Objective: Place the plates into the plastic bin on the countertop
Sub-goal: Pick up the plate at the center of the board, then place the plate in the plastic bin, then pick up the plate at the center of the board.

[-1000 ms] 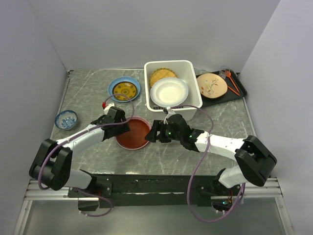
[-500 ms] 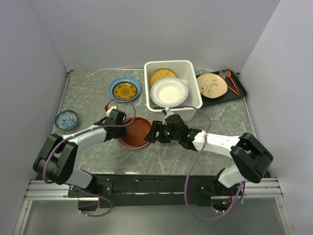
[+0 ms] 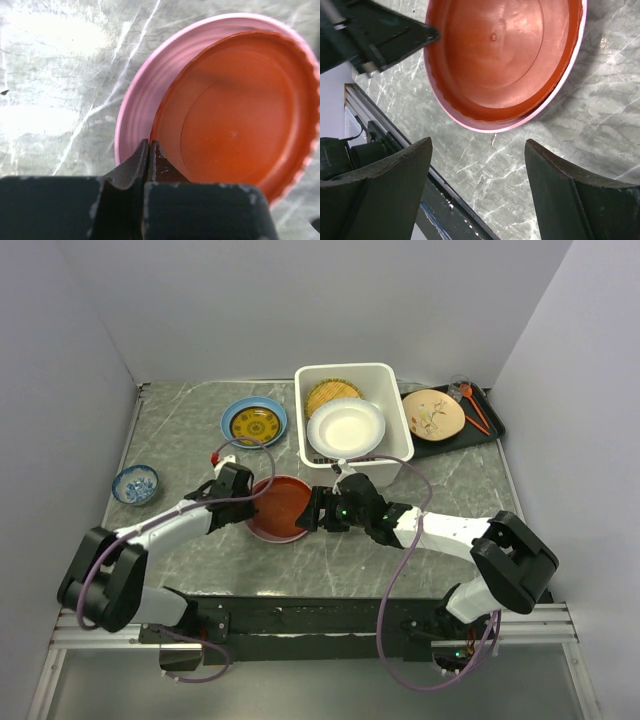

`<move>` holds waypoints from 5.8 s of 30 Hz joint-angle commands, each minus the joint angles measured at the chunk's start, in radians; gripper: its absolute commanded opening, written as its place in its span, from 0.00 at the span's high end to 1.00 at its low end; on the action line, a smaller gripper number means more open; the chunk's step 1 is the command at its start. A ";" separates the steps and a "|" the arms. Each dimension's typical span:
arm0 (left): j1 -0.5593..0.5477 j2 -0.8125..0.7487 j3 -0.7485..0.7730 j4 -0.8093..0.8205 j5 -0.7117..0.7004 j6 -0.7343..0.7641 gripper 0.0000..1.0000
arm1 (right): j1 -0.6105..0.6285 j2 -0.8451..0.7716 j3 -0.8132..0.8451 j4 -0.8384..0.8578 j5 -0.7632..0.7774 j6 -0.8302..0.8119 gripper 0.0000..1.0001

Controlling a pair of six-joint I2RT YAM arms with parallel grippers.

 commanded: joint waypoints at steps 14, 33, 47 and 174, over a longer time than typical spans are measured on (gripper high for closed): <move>-0.001 -0.370 0.016 -0.124 0.047 -0.010 0.99 | -0.012 -0.113 -0.037 0.114 0.003 0.067 0.17; -0.002 -0.454 -0.076 0.014 0.306 -0.004 0.99 | -0.048 -0.165 -0.147 0.265 0.008 0.166 0.56; -0.001 -0.430 -0.088 0.069 0.356 0.025 0.33 | -0.048 -0.323 -0.210 0.177 0.112 0.184 0.99; -0.001 -0.255 -0.211 0.114 0.054 -0.158 0.28 | -0.509 -0.341 0.201 -0.205 -0.004 -0.106 0.10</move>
